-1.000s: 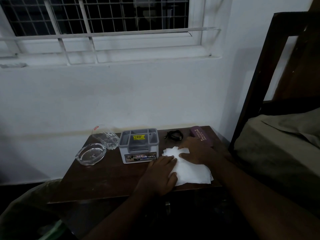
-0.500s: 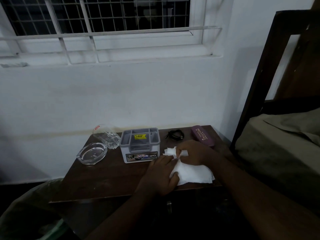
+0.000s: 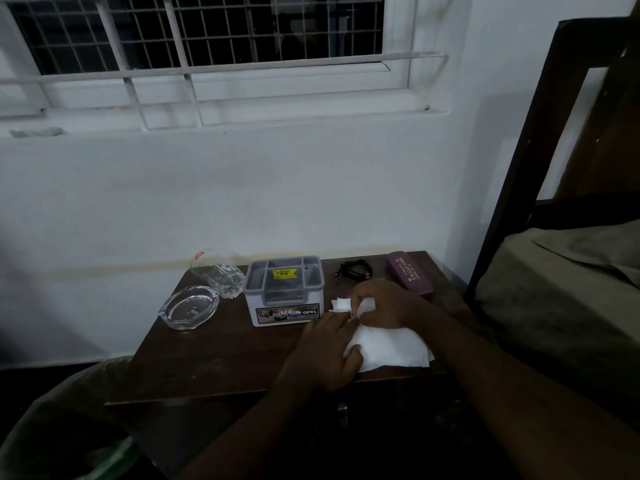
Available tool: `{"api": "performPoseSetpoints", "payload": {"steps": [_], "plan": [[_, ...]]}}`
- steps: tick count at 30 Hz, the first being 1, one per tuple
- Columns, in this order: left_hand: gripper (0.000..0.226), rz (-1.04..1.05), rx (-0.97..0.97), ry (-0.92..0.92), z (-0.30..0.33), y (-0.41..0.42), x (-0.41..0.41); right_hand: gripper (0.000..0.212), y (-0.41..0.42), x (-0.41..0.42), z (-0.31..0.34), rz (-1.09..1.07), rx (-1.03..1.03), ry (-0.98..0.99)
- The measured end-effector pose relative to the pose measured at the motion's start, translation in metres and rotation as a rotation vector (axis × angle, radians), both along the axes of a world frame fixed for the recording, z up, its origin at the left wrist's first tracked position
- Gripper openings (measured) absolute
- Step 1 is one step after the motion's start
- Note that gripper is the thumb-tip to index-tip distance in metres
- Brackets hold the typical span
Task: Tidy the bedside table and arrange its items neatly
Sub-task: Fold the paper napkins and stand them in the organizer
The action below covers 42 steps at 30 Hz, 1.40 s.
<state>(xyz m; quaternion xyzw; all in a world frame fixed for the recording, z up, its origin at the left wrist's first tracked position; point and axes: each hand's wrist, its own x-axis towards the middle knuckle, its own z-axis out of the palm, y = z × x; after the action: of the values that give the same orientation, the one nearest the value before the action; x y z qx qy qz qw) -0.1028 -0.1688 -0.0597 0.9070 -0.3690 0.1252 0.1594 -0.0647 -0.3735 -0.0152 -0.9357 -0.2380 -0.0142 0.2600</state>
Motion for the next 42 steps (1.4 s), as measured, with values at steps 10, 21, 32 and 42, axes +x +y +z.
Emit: {"api": "performPoseSetpoints", "payload": {"steps": [10,21,32,42], "plan": [[0.064,0.003,-0.004,0.013,0.001,0.000,-0.001,0.016,0.000,0.002,0.001,-0.011,0.050,-0.027],[0.062,-0.005,-0.020,0.002,0.003,0.000,-0.004,0.053,0.004,0.002,-0.001,-0.052,-0.020,0.002],[0.062,-0.004,-0.032,0.000,0.001,0.000,-0.002,0.049,0.009,-0.002,0.008,-0.054,0.029,-0.057],[0.064,-0.007,-0.030,0.008,0.002,0.000,-0.002,0.032,0.014,-0.010,0.021,-0.027,-0.093,-0.076]]}}
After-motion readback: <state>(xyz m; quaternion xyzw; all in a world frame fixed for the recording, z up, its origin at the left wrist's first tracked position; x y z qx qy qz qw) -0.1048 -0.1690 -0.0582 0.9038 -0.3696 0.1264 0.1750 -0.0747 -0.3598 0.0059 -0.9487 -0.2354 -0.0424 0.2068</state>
